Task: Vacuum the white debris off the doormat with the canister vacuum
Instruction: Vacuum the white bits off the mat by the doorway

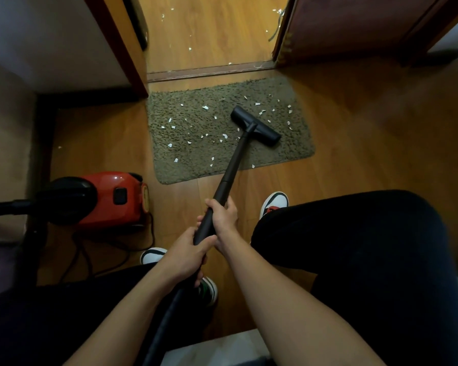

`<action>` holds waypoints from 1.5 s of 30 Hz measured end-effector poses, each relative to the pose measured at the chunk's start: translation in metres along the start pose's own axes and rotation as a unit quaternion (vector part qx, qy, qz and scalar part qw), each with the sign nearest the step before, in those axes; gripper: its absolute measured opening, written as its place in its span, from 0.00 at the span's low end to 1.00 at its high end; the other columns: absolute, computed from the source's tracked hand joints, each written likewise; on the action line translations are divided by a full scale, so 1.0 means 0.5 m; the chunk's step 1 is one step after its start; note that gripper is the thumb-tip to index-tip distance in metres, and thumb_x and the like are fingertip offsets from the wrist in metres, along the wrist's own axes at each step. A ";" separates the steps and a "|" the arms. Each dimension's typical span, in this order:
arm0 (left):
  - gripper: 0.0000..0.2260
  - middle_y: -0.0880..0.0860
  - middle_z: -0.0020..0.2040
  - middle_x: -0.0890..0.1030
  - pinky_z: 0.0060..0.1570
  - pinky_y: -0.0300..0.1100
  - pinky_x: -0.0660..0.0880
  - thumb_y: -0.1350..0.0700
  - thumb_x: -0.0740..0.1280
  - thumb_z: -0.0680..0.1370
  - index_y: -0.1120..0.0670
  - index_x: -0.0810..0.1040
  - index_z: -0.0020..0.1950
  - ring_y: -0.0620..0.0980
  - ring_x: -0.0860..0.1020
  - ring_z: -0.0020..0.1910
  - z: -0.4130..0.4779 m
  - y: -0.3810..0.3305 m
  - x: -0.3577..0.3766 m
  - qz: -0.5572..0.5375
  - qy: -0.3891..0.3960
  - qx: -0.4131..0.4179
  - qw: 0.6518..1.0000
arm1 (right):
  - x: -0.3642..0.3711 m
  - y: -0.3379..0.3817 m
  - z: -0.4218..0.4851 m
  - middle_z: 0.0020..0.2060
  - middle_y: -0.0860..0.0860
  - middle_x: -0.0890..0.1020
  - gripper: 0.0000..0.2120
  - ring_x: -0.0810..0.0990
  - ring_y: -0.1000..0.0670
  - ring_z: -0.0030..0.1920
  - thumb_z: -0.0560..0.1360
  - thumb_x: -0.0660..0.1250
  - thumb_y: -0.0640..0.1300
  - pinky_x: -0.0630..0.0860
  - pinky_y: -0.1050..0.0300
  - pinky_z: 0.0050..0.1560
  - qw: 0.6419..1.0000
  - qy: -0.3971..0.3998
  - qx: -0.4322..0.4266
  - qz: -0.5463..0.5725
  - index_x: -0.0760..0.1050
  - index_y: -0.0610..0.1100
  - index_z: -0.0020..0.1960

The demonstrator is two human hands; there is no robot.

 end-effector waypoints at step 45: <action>0.08 0.57 0.36 0.73 0.20 0.39 0.71 0.51 0.62 0.84 0.54 0.72 0.59 0.47 0.71 0.21 0.046 -0.084 -0.053 -0.032 -0.039 -0.009 0.999 | 0.093 0.064 0.092 0.32 0.43 0.76 0.10 0.78 0.48 0.20 0.78 0.67 0.37 0.74 0.59 0.21 0.998 0.044 0.005 -0.049 0.72 0.40 0.59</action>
Point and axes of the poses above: each hand's wrist, its own z-axis towards the middle knuckle, its own x-axis out of the palm, y = z × x, the point moved 6 cm from there along z, towards the middle knuckle
